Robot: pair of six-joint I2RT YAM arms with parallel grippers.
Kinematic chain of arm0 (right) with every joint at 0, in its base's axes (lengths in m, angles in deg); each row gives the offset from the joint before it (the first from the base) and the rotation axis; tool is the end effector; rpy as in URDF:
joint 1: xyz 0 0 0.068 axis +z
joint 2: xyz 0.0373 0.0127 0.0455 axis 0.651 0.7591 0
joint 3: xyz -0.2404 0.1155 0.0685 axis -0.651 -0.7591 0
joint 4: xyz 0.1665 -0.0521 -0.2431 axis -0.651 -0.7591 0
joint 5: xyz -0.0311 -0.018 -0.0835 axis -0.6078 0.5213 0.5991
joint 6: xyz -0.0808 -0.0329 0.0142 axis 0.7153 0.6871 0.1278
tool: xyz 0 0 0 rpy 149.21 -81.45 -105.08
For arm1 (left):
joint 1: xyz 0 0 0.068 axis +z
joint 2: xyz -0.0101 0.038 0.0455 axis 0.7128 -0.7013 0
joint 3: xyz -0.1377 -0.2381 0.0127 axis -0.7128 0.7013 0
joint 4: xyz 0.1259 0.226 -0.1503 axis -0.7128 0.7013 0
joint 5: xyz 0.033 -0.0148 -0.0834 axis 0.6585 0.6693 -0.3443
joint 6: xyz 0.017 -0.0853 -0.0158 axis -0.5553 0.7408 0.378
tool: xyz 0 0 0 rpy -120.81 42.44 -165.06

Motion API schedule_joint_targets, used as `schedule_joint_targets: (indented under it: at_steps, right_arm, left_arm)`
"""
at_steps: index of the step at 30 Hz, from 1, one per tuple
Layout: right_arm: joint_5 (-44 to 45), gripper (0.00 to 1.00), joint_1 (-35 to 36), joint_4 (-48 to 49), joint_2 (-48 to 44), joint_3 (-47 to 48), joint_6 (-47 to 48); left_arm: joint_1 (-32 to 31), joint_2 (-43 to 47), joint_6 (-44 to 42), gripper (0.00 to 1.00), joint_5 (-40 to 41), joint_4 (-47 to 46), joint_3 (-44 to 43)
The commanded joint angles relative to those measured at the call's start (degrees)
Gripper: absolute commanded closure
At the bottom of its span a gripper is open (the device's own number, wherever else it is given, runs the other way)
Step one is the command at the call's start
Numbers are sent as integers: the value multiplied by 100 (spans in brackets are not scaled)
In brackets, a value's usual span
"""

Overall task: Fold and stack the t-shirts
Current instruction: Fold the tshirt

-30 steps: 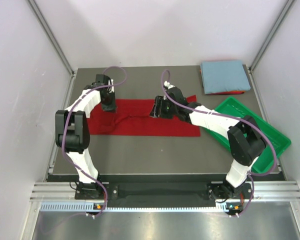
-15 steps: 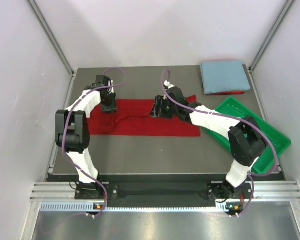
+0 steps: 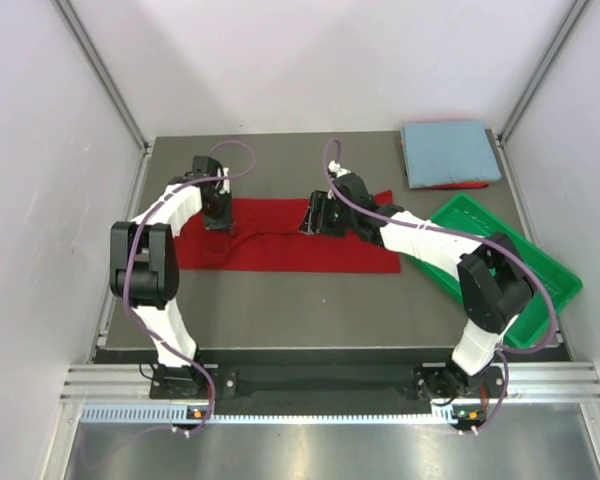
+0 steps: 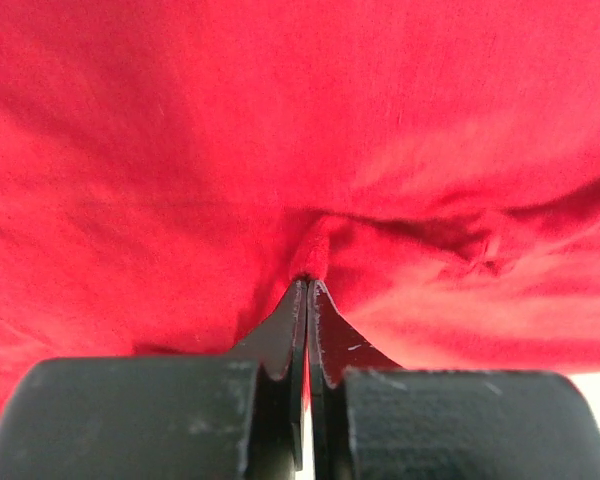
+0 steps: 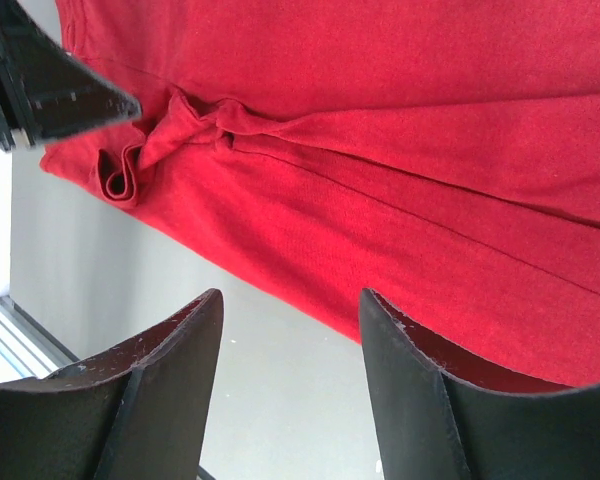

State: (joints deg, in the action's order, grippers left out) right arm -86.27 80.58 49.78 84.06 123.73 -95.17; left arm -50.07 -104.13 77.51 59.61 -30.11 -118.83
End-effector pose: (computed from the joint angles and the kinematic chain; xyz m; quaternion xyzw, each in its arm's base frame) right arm 0.3486 0.3019 0.1998 -0.0370 0.8948 0.3116 0.3176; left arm 0.4381 -0.0445 0.1484 -0.0241 0.9750 -0.0813 0.2052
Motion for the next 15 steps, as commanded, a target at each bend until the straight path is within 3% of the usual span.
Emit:
schedule_joint_targets:
  at_steps: [1,15]
  right_arm:
    - [0,43,46,168,-298,-17,40]
    - [36,42,47,256,-518,-254,-4]
  left_arm:
    - [-32,524,-10,100,-213,-6,229]
    - [-216,937,192,100,-565,-137,493]
